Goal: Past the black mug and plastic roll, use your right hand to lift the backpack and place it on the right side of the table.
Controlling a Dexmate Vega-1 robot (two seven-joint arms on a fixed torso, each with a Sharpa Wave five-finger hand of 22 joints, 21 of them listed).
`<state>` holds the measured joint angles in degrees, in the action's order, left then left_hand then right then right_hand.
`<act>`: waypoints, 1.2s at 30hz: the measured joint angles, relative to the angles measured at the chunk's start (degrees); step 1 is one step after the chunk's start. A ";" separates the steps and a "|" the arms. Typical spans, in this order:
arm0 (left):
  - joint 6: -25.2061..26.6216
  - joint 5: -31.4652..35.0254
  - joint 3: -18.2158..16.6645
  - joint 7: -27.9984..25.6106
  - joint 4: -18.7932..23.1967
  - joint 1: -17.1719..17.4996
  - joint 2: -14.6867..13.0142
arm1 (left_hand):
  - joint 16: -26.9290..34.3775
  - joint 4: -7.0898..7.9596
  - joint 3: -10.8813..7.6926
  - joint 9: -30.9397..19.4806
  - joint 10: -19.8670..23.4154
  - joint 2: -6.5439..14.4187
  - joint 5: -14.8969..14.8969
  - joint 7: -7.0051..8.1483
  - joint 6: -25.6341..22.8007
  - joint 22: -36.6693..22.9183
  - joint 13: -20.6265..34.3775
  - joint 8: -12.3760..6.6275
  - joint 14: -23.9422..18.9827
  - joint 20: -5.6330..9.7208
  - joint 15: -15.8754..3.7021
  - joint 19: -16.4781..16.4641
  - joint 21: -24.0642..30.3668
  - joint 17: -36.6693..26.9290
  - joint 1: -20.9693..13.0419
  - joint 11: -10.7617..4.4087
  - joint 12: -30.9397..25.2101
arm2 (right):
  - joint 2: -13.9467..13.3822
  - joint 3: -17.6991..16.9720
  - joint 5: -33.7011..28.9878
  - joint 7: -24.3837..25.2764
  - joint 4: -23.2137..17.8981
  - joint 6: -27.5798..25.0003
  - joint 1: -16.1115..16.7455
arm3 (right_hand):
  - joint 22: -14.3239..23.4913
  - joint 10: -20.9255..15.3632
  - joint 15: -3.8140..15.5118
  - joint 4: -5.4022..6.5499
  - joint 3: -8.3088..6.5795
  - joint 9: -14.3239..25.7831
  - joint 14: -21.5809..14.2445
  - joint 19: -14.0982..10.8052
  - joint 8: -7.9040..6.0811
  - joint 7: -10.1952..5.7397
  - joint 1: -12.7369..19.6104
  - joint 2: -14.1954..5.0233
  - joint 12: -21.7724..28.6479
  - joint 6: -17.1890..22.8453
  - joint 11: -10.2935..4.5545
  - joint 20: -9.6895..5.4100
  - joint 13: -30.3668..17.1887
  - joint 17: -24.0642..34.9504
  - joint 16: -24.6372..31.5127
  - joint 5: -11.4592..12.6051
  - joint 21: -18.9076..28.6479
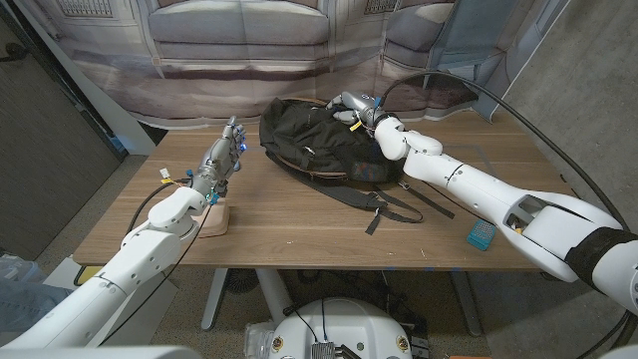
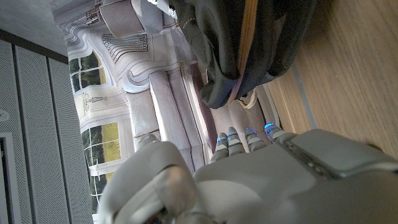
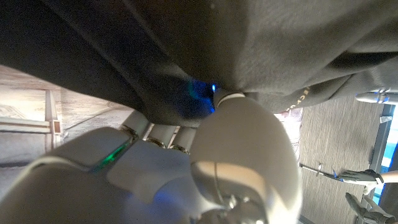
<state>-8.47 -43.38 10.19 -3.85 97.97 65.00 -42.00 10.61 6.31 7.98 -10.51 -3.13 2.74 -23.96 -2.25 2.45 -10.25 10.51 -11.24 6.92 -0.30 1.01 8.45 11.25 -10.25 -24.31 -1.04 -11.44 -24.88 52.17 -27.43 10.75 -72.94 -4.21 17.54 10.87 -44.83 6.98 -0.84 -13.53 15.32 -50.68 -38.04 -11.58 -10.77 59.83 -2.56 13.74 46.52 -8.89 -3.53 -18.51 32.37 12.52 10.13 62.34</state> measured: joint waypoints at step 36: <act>-0.02 -0.03 0.31 0.25 -0.36 -0.53 0.08 | 0.00 0.07 0.41 0.00 0.00 0.45 0.00 0.00 0.00 0.00 0.00 0.00 0.33 -0.50 0.33 0.50 0.00 0.00 0.00 0.00 0.00 | -2.06 -0.37 0.17 -9.31 -3.78 -2.14 -2.15 | -1.39 21.05 -7.95 4.69 4.06 -1.23 31.47 18.63 0.88 1.79 -17.69 8.15 -2.33 -24.05 6.16 12.85 2.75 -14.85 -2.83 2.93 -22.24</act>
<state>-8.48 -43.41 10.50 -3.60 97.61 64.47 -41.92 10.61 6.38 8.39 -10.51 -3.13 3.19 -23.96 -2.25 2.45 -10.25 10.51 -11.24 7.25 -0.80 1.34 8.95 11.25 -10.25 -24.30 -1.04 -11.44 -26.94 51.80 -27.26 1.45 -76.71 -6.34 15.39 9.49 -23.78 -0.97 3.84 -9.47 14.09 -19.21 -19.41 -10.71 -8.98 42.13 5.59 11.41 22.47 -2.73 9.32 -15.76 17.52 9.70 13.06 40.10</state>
